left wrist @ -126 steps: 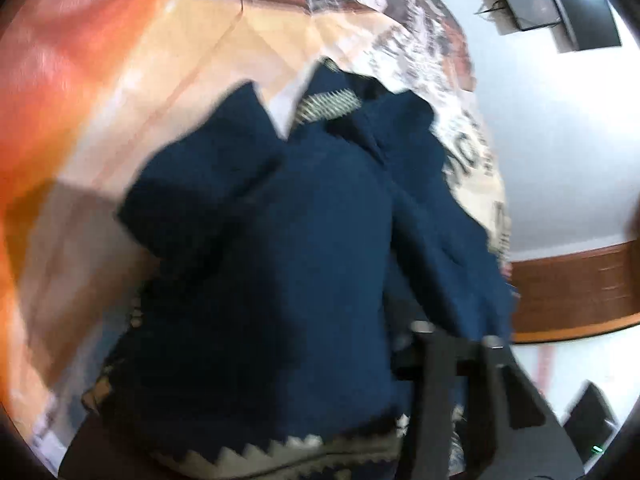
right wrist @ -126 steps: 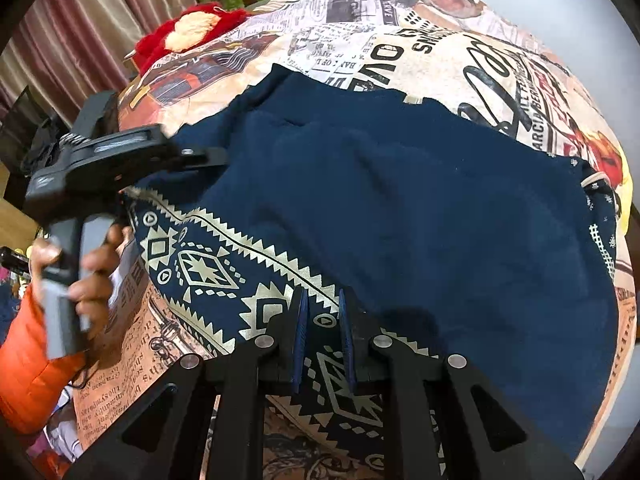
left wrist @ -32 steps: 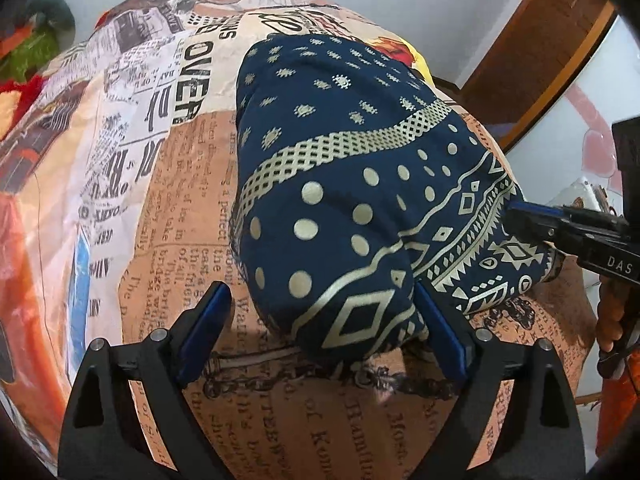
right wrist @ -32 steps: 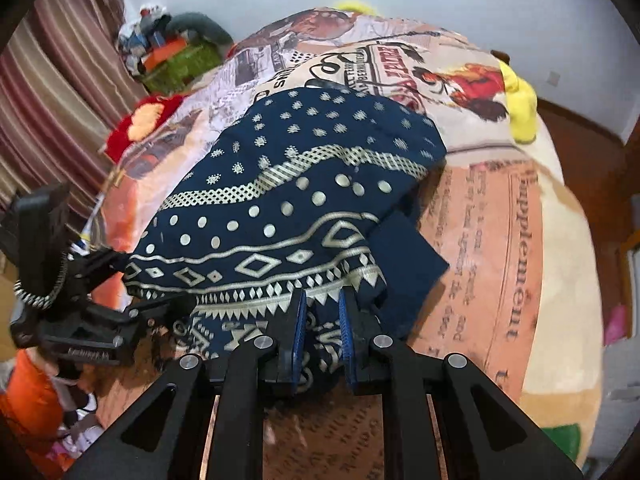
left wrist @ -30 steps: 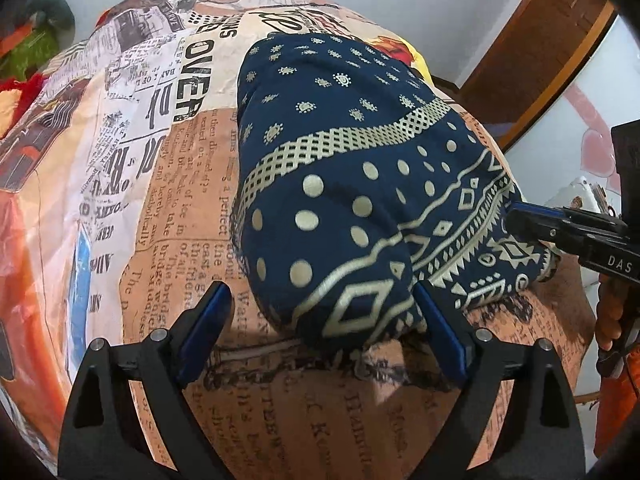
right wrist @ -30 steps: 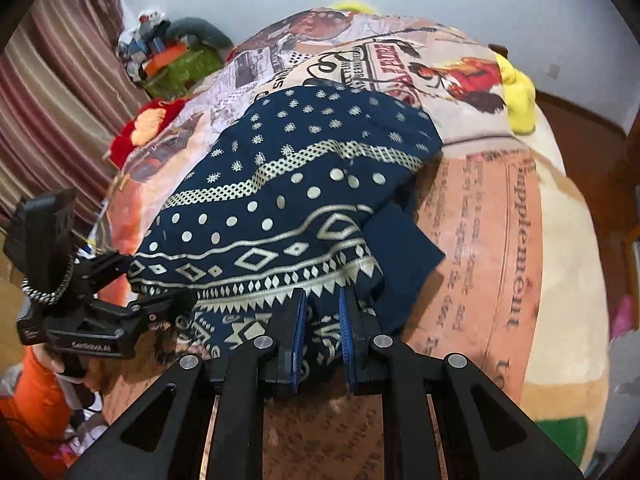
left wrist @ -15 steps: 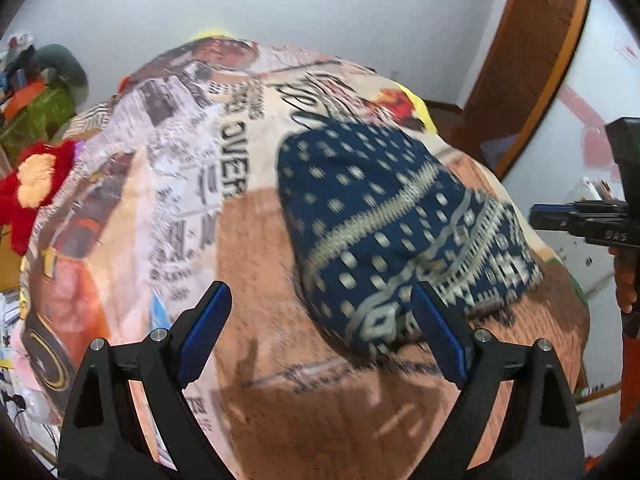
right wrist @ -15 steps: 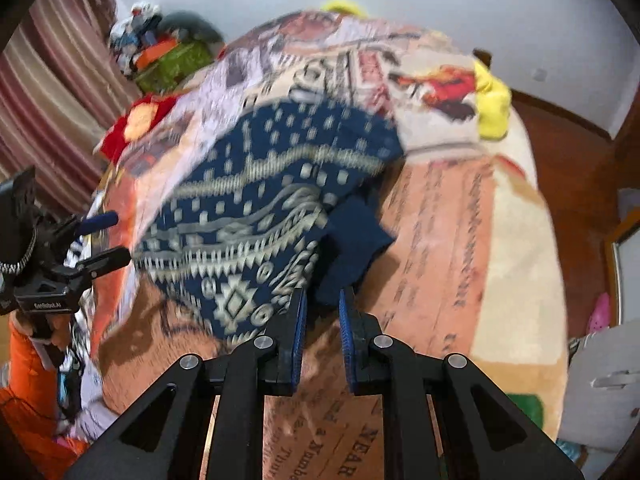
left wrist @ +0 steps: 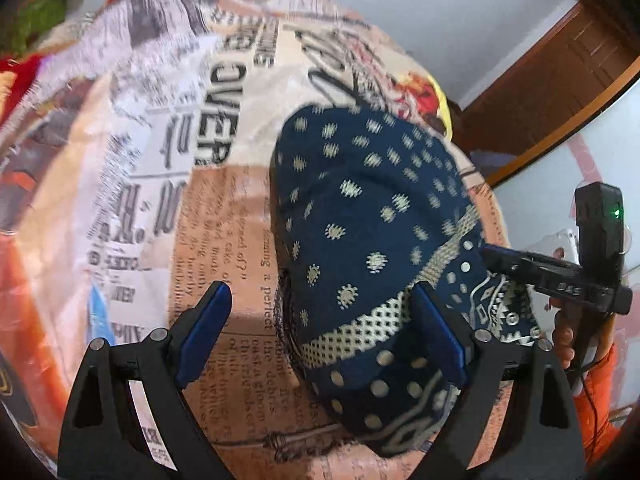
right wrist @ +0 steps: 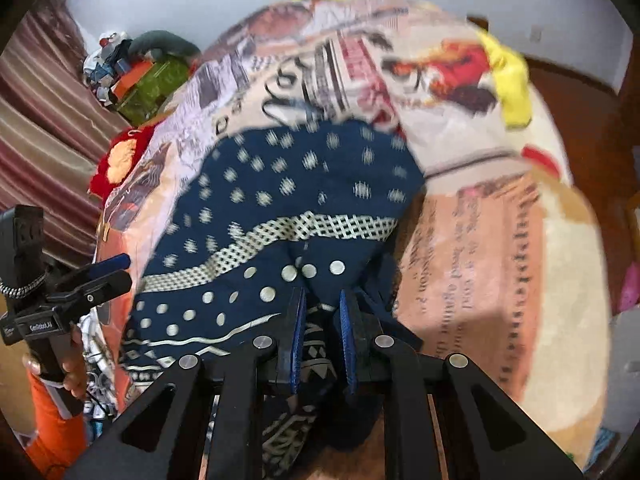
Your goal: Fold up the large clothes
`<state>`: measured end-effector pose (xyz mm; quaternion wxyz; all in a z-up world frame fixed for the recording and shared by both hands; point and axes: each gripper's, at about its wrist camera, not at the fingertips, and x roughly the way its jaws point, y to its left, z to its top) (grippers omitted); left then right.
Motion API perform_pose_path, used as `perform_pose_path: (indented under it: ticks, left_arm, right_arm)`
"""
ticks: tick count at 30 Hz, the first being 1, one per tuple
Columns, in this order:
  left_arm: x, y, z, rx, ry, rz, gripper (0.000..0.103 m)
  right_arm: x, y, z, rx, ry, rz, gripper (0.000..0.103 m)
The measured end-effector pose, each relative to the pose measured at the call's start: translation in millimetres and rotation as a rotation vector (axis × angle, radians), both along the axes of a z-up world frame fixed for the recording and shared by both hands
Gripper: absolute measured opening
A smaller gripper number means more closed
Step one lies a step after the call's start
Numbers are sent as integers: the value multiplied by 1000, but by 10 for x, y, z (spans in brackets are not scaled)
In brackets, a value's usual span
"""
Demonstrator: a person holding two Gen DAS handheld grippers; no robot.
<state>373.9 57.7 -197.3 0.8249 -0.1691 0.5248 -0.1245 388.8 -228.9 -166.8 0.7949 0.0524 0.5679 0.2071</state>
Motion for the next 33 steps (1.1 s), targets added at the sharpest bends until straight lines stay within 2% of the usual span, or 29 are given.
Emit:
perform_pose_path:
  ticks: [1, 3, 4, 5, 8, 14, 16, 19, 23, 25, 26, 30, 32, 33]
  left_arm:
    - [30, -15, -56, -14, 8, -10, 92]
    - [85, -25, -132, -46, 20, -21, 93]
    - [120, -18, -173, -65, 28, -20, 95]
    - [158, -8, -210, -83, 36, -16, 97]
    - [270, -2, -327, -126, 60, -16, 100]
    - [447, -50, -475, -188, 89, -27, 102]
    - [498, -69, -506, -202, 97, -32, 103]
    - [565, -93, -572, -234, 116, -35, 103]
    - [652, -80, -698, -316, 154, -32, 102]
    - [703, -106, -716, -336, 160, -36, 99]
    - [715, -120, -716, -345, 161, -42, 94]
    - [652, -103, -654, -351, 148, -36, 84]
    - [615, -101, -593, -338, 129, -27, 77]
    - [588, -87, -555, -330, 121, -27, 76]
  right_arm:
    - [31, -17, -63, 19, 20, 3, 29]
    - [85, -64, -146, 19, 40, 4, 66]
    - [121, -95, -200, -17, 50, -12, 99]
    - [143, -129, -258, -27, 60, -29, 103]
    - [268, -292, -474, 135, 187, -45, 103]
    - [427, -296, -491, 280, 230, -24, 103]
    - [439, -194, -528, 295, 245, 2, 103]
    - [487, 13, -575, 253, 235, 46, 103]
    - [505, 167, -602, 224, 203, 73, 103]
    - [515, 207, -618, 228, 185, 74, 103]
    - [522, 222, -618, 233, 176, 72, 102]
    - [535, 281, -612, 247, 152, 68, 87]
    - [544, 274, -617, 268, 157, 58, 74]
    - [547, 267, -614, 288, 160, 52, 71]
